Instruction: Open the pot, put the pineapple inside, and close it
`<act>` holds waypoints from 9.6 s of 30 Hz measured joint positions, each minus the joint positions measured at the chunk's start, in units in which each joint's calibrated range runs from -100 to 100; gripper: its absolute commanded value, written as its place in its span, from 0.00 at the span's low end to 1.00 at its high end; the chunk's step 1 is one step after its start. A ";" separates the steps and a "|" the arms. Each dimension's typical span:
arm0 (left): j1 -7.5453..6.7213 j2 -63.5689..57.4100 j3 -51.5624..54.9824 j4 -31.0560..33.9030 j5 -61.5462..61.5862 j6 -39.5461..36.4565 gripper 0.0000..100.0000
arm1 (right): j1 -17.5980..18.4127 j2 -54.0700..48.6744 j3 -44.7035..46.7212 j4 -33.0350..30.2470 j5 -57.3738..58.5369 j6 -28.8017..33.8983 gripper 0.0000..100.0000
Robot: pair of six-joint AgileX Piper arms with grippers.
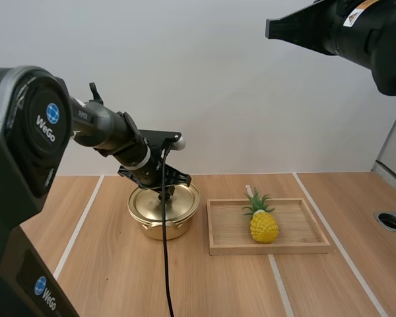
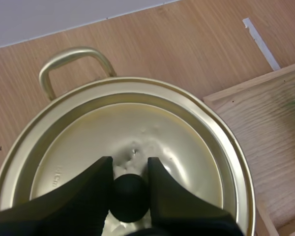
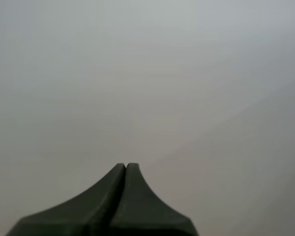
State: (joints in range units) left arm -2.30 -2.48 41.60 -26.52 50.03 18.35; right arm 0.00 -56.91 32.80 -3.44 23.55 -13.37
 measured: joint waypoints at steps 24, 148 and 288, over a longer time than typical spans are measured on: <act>0.00 -12.20 -6.10 0.33 2.48 -0.55 0.00 | 0.00 0.00 0.00 0.00 0.61 0.00 0.00; 0.07 -46.87 -26.88 -2.34 -18.29 -0.84 0.00 | 0.00 25.38 17.58 5.18 40.56 -8.74 1.00; 0.07 -46.87 -26.88 -2.67 -17.49 -1.19 0.00 | 2.70 26.82 19.59 80.46 26.79 -76.21 0.00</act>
State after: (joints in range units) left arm -2.24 -49.35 14.72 -29.19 32.54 17.16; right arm 2.70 -30.09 52.39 77.02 50.34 -89.58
